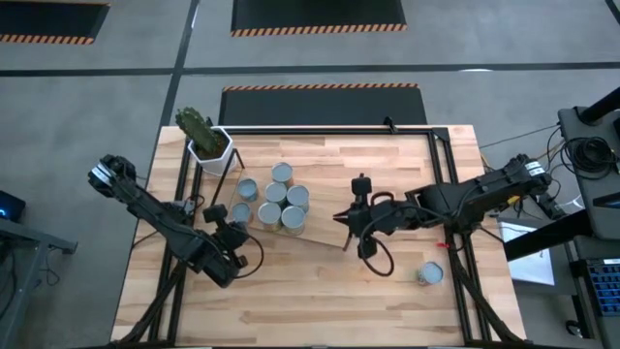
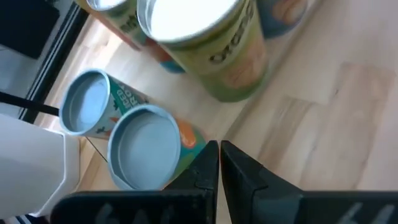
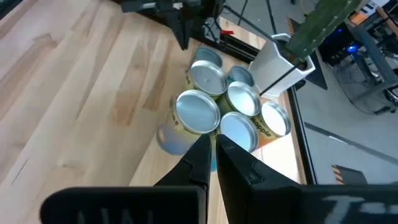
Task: Pick and place cans onto a shelf
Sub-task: Adjust the small canned oranges can on the shelf
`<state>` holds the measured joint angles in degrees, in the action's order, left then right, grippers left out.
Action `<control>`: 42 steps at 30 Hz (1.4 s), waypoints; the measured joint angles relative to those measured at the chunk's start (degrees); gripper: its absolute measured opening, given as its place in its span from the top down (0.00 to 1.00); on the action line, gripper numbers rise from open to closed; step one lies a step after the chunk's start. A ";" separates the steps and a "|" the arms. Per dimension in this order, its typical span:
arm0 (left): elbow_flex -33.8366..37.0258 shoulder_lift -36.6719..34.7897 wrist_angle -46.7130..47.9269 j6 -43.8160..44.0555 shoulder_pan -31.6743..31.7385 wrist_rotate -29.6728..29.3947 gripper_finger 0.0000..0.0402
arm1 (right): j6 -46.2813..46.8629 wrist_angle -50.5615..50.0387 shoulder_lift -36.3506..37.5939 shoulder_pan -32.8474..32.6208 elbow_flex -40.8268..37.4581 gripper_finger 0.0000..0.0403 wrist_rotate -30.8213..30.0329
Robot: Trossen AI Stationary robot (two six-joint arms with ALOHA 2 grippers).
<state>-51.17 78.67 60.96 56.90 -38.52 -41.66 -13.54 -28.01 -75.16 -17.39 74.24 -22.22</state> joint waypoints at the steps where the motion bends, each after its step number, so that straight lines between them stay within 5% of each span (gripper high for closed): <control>1: -0.93 0.00 0.54 0.05 0.00 0.19 1.00 | 0.00 0.12 0.04 -0.11 0.00 0.97 -0.04; 11: -12.15 0.00 5.06 5.81 2.45 2.74 1.00 | -2.30 4.99 0.59 -0.28 -4.89 0.97 0.14; 22: -21.15 -0.02 20.78 7.45 14.75 21.76 1.00 | -2.96 6.19 3.52 -1.11 -9.02 0.97 0.14; 28: -19.59 -0.02 18.77 5.28 19.70 26.94 1.00 | -2.75 6.07 9.65 -1.14 -13.79 0.97 0.16; 42: -12.72 -0.02 15.02 4.44 21.16 21.83 1.00 | -3.00 13.40 21.89 -1.11 -22.12 0.97 0.17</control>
<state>-63.89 78.65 75.97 61.34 -17.37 -19.83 -16.53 -14.61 -53.26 -18.50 52.12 -22.04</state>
